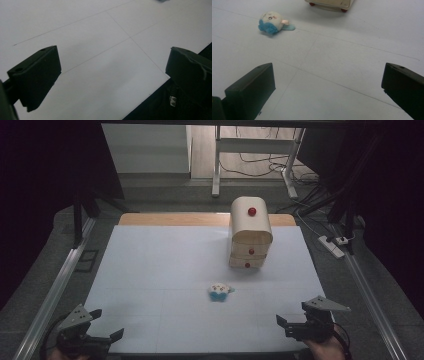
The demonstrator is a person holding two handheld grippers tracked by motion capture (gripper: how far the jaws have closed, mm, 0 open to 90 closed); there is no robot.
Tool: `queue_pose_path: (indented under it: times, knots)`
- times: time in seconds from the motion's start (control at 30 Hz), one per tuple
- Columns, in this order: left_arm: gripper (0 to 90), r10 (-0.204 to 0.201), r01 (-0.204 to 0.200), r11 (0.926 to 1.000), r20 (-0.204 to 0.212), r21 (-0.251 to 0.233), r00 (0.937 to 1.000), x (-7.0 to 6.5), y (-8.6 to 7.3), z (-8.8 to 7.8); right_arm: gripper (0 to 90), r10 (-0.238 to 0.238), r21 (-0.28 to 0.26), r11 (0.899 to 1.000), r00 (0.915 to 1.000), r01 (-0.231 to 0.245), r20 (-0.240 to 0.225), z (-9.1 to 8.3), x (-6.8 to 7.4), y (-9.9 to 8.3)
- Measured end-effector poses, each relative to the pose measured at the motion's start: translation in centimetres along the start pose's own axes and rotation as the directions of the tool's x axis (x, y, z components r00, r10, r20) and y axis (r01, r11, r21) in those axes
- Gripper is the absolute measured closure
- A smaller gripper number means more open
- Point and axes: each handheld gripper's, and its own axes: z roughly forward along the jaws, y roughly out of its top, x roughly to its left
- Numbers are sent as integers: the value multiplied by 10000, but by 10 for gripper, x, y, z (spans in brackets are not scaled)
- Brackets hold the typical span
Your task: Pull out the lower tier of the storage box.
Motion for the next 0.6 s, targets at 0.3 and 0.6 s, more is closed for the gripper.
queue_pose_path:
  times: [0.3, 0.6]
  knots:
    - [10, 103, -105, 9999, 155, 108, 9998, 0, 0, 1, 0, -62, 69, 10000, 10000, 62, 10, 1, 1, 0]
    - [13, -156, 148, 9997, 408, 201, 9990, 3, 1, 2, 0, -161, 188, 9997, 9998, 162, -76, 2, 2, 1]
